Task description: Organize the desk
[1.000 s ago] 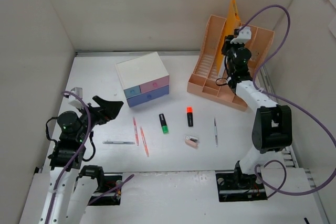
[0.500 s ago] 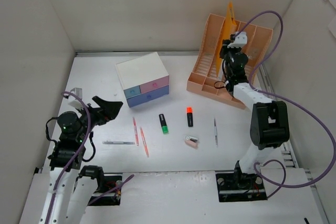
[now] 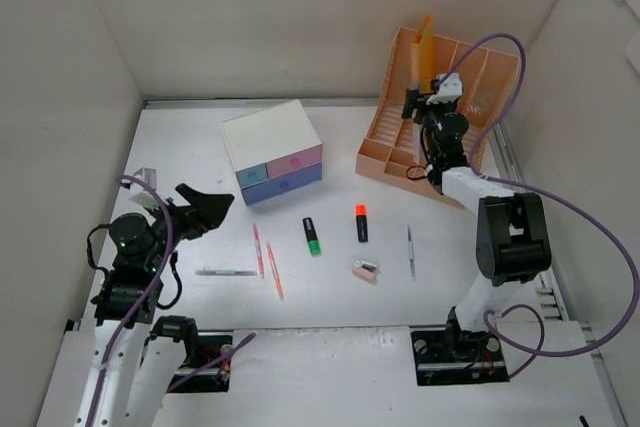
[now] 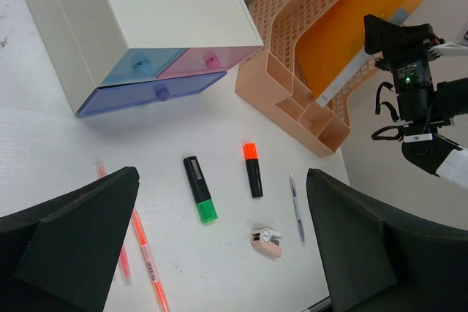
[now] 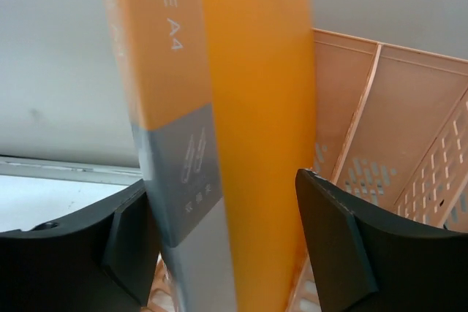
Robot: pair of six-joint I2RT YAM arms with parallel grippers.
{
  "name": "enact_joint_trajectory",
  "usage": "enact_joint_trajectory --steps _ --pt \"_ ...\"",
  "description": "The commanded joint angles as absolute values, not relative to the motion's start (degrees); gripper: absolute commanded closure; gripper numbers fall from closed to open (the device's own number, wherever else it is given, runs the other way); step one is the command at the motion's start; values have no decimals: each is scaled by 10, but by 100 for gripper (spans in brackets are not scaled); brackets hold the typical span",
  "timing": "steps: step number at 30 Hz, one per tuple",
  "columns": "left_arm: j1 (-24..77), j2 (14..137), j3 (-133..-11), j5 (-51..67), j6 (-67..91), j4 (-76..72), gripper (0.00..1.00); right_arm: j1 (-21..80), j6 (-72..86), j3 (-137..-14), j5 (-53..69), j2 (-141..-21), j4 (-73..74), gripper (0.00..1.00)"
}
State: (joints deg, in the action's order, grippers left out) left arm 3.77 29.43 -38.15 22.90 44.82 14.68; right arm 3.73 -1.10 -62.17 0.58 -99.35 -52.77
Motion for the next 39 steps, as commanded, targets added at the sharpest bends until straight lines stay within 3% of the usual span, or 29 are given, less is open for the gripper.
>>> enact_joint_trajectory --steps 1,2,4,5,8,11,21,33,39 --pt "40 293 -384 233 455 106 5 37 -10 -652 5 -962 -587 39" --pt "40 291 -381 233 457 106 5 33 -5 -656 4 -964 -581 49" --pt "40 287 -381 232 458 106 5 30 -3 -666 3 -966 -573 61" --pt "40 286 -379 231 458 105 5 24 -3 -673 2 -968 -563 73" --pt "40 280 -377 231 457 108 5 22 -3 -681 3 -969 -542 90" --pt "40 279 -376 229 457 110 5 21 -3 -679 3 -956 -534 100" --pt "40 286 -369 238 461 91 5 -67 131 -700 75 -929 -530 100" --pt "40 291 -370 243 459 89 5 -29 -48 -676 104 -905 -531 100" --pt "40 293 -368 244 460 84 5 -48 55 -679 115 -907 -533 100"
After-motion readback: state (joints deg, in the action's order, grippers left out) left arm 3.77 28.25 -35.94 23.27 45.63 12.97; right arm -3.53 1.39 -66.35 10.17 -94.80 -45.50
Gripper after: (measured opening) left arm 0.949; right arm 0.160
